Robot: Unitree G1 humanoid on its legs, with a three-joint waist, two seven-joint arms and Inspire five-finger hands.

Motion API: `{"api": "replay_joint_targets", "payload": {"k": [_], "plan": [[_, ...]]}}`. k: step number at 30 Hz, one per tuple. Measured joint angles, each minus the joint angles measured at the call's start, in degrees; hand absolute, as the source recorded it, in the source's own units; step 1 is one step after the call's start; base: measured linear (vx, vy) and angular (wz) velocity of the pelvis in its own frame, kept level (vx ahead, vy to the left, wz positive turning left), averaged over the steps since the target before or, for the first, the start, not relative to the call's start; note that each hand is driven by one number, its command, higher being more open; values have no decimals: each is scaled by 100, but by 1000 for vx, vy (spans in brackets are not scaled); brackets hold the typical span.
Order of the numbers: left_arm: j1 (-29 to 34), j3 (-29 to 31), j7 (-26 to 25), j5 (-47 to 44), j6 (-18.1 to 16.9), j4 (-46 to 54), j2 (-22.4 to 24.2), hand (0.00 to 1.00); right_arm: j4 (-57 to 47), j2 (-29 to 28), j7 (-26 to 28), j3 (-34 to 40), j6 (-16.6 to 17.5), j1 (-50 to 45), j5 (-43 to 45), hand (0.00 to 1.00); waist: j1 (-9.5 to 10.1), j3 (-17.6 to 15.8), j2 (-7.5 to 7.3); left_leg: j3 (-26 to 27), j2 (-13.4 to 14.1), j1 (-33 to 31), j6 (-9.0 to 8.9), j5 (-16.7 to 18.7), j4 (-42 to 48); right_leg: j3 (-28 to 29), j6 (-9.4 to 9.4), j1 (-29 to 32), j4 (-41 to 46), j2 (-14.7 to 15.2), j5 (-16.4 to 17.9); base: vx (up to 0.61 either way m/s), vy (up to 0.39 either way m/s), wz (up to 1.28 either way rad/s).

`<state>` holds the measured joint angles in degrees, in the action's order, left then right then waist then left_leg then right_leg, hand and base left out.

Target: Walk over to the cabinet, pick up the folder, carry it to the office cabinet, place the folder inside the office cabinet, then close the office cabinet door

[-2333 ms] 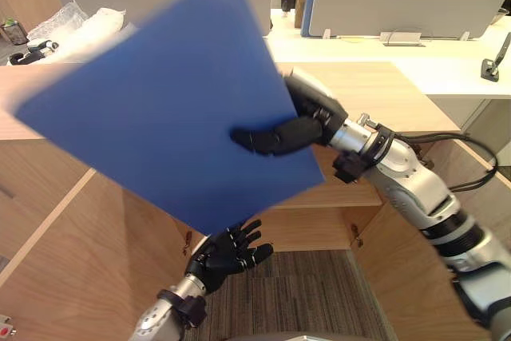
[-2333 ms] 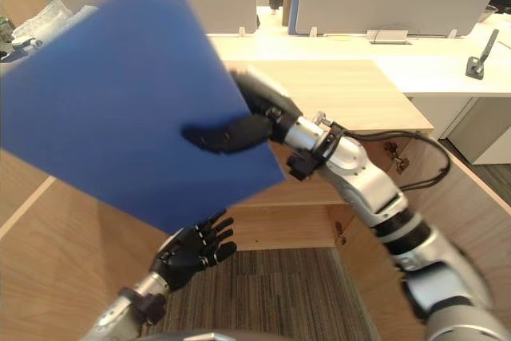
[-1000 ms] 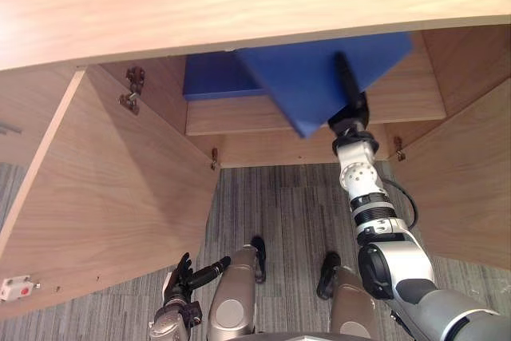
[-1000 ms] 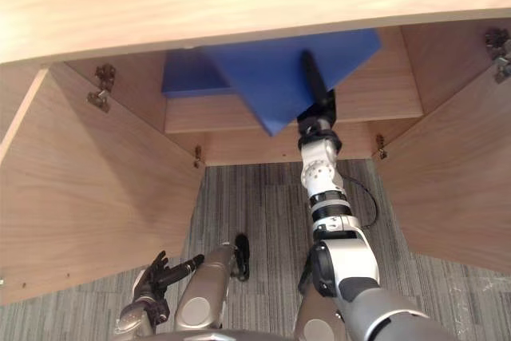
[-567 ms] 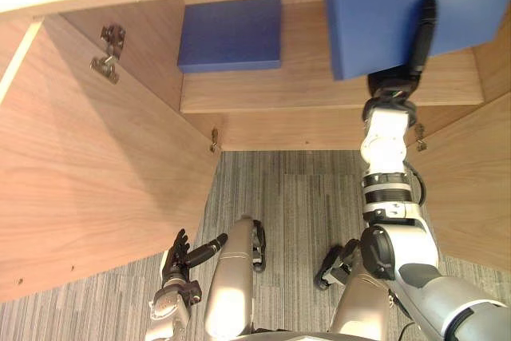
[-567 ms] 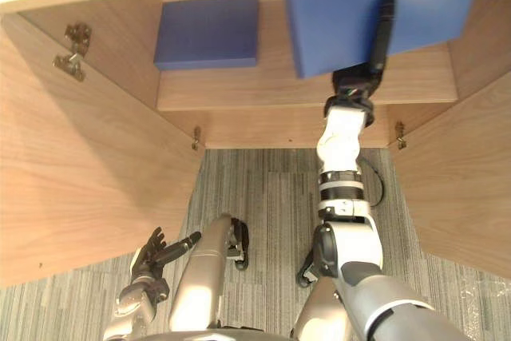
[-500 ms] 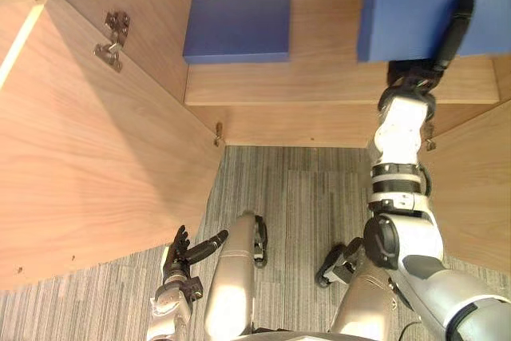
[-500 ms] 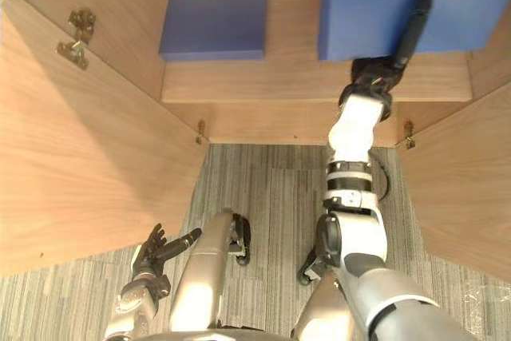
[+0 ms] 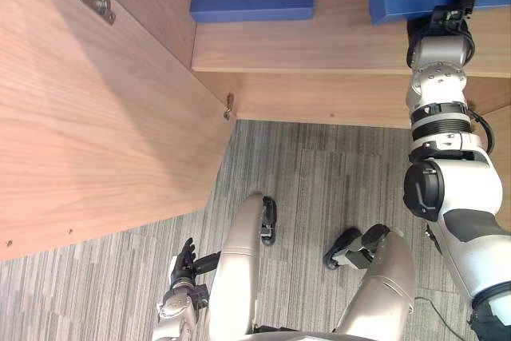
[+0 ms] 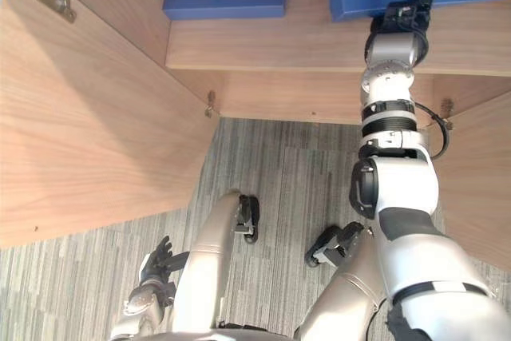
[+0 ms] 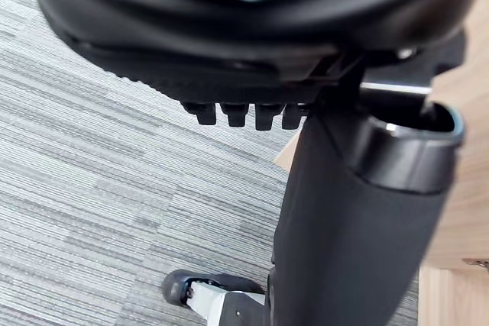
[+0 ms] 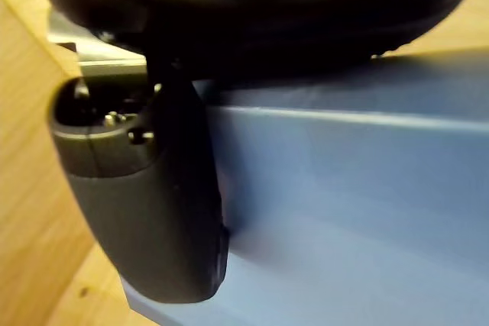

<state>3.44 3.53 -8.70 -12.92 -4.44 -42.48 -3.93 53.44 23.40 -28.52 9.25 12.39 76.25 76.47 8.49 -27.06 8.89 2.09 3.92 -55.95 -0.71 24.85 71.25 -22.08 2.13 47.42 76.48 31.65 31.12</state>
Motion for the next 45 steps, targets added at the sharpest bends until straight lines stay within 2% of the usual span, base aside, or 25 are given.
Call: {"api": "replay_joint_targets", "payload": {"k": [7,13,16,17,22,24,29,30,31,36,39,45], "plan": [[-78,-38,-148,-35,-3,-59,80,100,215,168,-178,-159,83,296,14,0,56,-31,67,-65,-155,-360,21,-34,159,-10,-4,267,215,181,71,16,-21,12],[-104,-38,-214,-62,-1,-114,102,100,172,147,-203,-82,580,377,476,0,55,-34,79,-67,-158,-474,23,-57,148,-16,-6,383,212,182,70,28,-22,1],[-151,-37,-216,-62,-1,-121,105,100,83,147,-207,230,838,408,518,0,69,-36,84,-92,-186,-470,11,-98,69,-76,-7,351,159,191,69,36,-35,7],[-166,-37,-217,-62,-1,-123,104,100,32,148,-220,375,922,408,515,100,69,-36,84,-105,-195,-462,7,-117,33,-102,-7,329,131,191,68,33,-34,6],[-182,-29,-222,-63,1,-156,105,100,-158,154,-348,806,1094,405,453,100,63,-40,92,-130,-215,-292,-22,-155,-133,-189,-6,129,-13,178,63,39,-35,4],[-183,-6,-221,-63,-1,-157,105,100,-249,169,-357,828,1000,402,353,100,46,-40,93,-132,-214,-245,-35,-165,-196,-213,-1,79,-69,163,60,40,-33,0],[-184,3,-205,-65,-8,-163,104,100,-273,532,-340,592,379,312,-786,100,39,-44,93,-171,-183,-150,-52,-181,-322,-322,2,-61,-222,95,48,58,-42,0],[-183,7,-198,-99,-11,-169,100,100,-261,707,-248,248,111,212,-1213,100,31,-44,93,-166,-170,-96,-52,-181,-358,-331,9,-115,-272,73,45,66,-38,-3],[-183,8,-195,-111,-11,-169,97,100,-250,743,-225,167,46,200,-1296,100,27,-44,93,-165,-163,-87,-52,-181,-365,-334,11,-125,-286,64,44,75,-44,-7],[-185,10,-70,-119,-79,-199,28,100,238,1162,484,-1493,-941,154,-2692,100,-59,-50,84,-130,-20,148,-51,-180,-447,-364,26,-370,-463,-90,14,48,-40,-10],[-220,8,18,-114,-127,-193,-6,100,549,1196,867,-2015,-1286,143,-3030,100,-106,-64,62,-116,46,255,-53,-179,-505,-374,27,-445,-535,-167,-19,25,-43,-10],[-209,10,238,-98,-119,-173,-75,100,950,1241,1531,-2188,-1540,28,-3095,100,-157,-71,6,-52,164,491,-53,-178,-600,-405,-18,-668,-720,-277,-118,10,-25,-8]]}}
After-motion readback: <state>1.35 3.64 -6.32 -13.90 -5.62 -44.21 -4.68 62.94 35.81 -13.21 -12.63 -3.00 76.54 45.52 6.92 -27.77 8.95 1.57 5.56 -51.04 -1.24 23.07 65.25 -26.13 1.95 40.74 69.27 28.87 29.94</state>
